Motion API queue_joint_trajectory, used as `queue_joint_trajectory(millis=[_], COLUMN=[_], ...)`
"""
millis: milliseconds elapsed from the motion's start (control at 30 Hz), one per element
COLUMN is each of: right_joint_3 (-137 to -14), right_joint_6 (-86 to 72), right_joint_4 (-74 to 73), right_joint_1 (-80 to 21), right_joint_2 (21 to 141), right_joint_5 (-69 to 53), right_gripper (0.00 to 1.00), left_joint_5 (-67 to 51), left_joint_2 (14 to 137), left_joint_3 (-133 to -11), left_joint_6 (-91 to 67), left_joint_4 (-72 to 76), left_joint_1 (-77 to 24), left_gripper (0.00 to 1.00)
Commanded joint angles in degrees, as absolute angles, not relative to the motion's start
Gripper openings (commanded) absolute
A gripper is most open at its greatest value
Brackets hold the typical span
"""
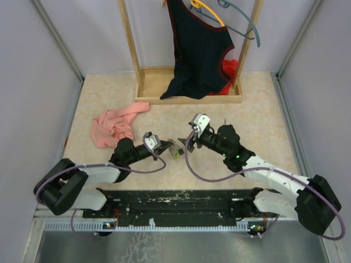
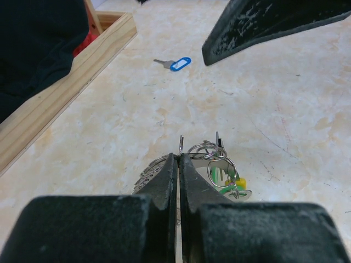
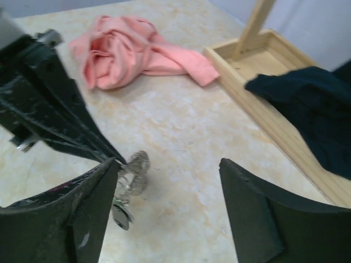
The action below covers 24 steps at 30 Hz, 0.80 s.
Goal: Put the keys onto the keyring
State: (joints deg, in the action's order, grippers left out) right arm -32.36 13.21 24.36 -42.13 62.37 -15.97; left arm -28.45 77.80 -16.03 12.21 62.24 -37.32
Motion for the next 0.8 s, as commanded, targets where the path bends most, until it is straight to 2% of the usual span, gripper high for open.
queue_joint_trajectory(millis=[0, 33, 67, 233, 367, 533, 600, 767], right_joint_3=[-36.21, -36.89, -37.47, -40.45, -43.95, -47.93, -49.93, -54.54], right_joint_6=[1.93, 0.14, -0.77, -4.34, -10.33, -16.68, -19.14, -20.45], right_joint_4=[19.19, 17.25, 15.72, 8.54, 0.25, -5.54, -7.19, -6.92], right_joint_1=[-41.70, -41.68, -41.59, -39.15, -31.02, -21.86, -18.05, -12.91], right_joint_2=[59.79, 59.90, 60.11, 62.61, 67.60, 74.40, 77.66, 86.35], right_joint_5=[1.38, 5.29, 8.29, 16.51, 16.48, 15.29, 13.96, 11.15], right_gripper=[0.88, 0.97, 0.99, 0.99, 0.95, 0.78, 0.68, 0.57], left_joint_5=[-25.86, -25.26, -24.79, -23.65, -22.67, -22.12, -21.75, -21.63], left_joint_2=[74.43, 73.84, 73.28, 70.98, 70.43, 70.29, 70.35, 70.22], left_joint_3=[-17.67, -17.85, -18.21, -20.01, -22.15, -22.93, -23.40, -23.39], left_joint_6=[11.41, 11.16, 11.08, 10.52, 9.79, 8.98, 8.95, 9.05], left_joint_4=[56.26, 55.15, 53.65, 46.87, 41.95, 39.66, 38.78, 38.46], left_joint_1=[-36.83, -36.76, -36.70, -36.47, -36.30, -36.06, -35.99, -35.90], left_gripper=[0.01, 0.01, 0.01, 0.01, 0.01, 0.01, 0.01, 0.01])
